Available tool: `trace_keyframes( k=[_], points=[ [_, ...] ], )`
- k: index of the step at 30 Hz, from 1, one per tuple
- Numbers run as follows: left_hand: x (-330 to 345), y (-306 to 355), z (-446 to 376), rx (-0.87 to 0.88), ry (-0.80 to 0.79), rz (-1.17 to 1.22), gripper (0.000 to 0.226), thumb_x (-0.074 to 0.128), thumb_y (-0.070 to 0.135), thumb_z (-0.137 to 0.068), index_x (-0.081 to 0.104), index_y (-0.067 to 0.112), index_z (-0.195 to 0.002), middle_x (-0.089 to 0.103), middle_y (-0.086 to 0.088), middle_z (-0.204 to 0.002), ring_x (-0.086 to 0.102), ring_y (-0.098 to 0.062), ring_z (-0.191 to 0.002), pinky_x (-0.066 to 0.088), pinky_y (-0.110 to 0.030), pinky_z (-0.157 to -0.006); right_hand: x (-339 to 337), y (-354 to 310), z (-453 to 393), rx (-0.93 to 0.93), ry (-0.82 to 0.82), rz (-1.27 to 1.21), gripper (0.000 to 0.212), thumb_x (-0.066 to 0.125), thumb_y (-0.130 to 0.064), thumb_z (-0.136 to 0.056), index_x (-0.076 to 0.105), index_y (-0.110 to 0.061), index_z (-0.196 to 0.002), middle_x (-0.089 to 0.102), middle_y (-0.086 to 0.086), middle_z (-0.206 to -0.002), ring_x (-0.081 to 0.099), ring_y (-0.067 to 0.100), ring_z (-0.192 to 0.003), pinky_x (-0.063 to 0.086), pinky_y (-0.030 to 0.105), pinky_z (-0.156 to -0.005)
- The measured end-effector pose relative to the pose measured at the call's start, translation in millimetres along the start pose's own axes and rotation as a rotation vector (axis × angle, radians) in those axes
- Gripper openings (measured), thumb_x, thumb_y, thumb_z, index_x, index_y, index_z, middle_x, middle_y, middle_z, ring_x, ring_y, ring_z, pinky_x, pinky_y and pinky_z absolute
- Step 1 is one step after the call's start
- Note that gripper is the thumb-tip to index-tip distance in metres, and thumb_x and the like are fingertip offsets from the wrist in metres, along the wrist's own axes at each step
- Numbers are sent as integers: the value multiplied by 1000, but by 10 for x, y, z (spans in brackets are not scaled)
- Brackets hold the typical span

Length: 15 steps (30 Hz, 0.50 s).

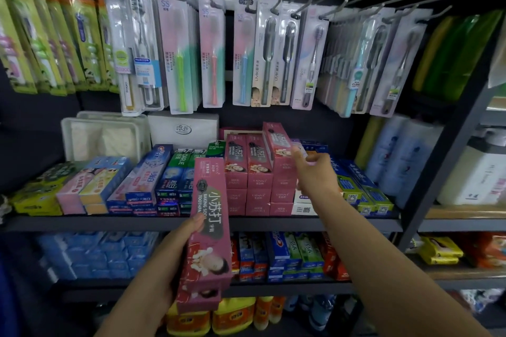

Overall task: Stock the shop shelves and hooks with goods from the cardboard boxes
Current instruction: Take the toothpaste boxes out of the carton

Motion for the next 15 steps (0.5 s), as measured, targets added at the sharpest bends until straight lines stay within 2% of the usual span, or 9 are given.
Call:
trace_keyframes(
  k=[1,2,4,5,6,8,9,12,15],
  points=[
    [-70,-48,-5,24,37,-42,33,43,11,-100,50,-10,-76,34,-6,-63,44,-4,-28,37,-9,-38,1,-10,134,-20,-39,20,50,45,-58,-92,46,-13,-115,61,6,-79,55,15,-57,44,27,-53],
    [-138,-163,-300,49,63,56,51,62,24,-91,50,-24,-103,44,-11,-63,50,-4,-32,36,-9,-34,40,1,292,-29,-140,64,49,41,-59,-92,47,-16,-113,60,5,-74,54,14,-54,42,27,-52],
    [-288,-427,-712,126,132,269,124,91,43,-49,29,-28,-130,60,-28,-69,57,-6,-35,42,-13,-35,169,72,659,19,-422,141,56,34,-64,-90,53,-15,-109,62,4,-67,55,13,-51,41,25,-50],
    [-226,-486,-678,180,82,397,142,92,53,-28,33,-23,-132,64,-33,-73,59,-5,-36,44,-15,-38,217,107,830,68,-544,135,63,32,-68,-88,56,-13,-107,64,5,-67,57,13,-51,42,25,-51],
    [-165,-392,-418,203,54,500,136,89,58,-23,45,-14,-130,70,-26,-74,65,-7,-44,47,-16,-42,253,147,959,112,-645,108,68,32,-70,-86,59,-11,-107,65,6,-68,58,14,-52,43,24,-51],
    [72,29,178,145,-37,458,87,78,61,-49,59,10,-117,75,-13,-83,73,-21,-72,56,-26,-60,288,156,1162,153,-794,26,68,36,-68,-86,62,-9,-108,65,9,-72,60,16,-54,46,23,-50],
    [118,97,216,84,-23,473,80,77,63,-54,59,15,-116,75,-13,-93,73,-27,-82,57,-34,-70,291,139,1235,158,-842,-12,65,40,-65,-87,62,-7,-110,65,9,-73,60,16,-55,48,23,-50],
    [157,141,295,102,12,477,102,80,71,-42,56,18,-125,72,-11,-107,71,-30,-94,55,-45,-83,280,87,1369,148,-913,-89,50,54,-50,-89,59,-5,-109,67,9,-74,64,15,-58,52,21,-53],
    [159,212,362,102,58,487,84,70,71,-56,61,17,-119,73,-11,-103,71,-29,-93,54,-43,-83,244,44,1408,123,-906,-183,33,59,-38,-90,63,-6,-97,67,11,-74,64,15,-60,54,20,-58]
  ],
)
Point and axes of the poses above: each hand's wrist, its own z-axis away from the middle knuckle, its own x-axis out of the palm, y = z × x, the point moved 4 cm from there along -z, towards the middle knuckle
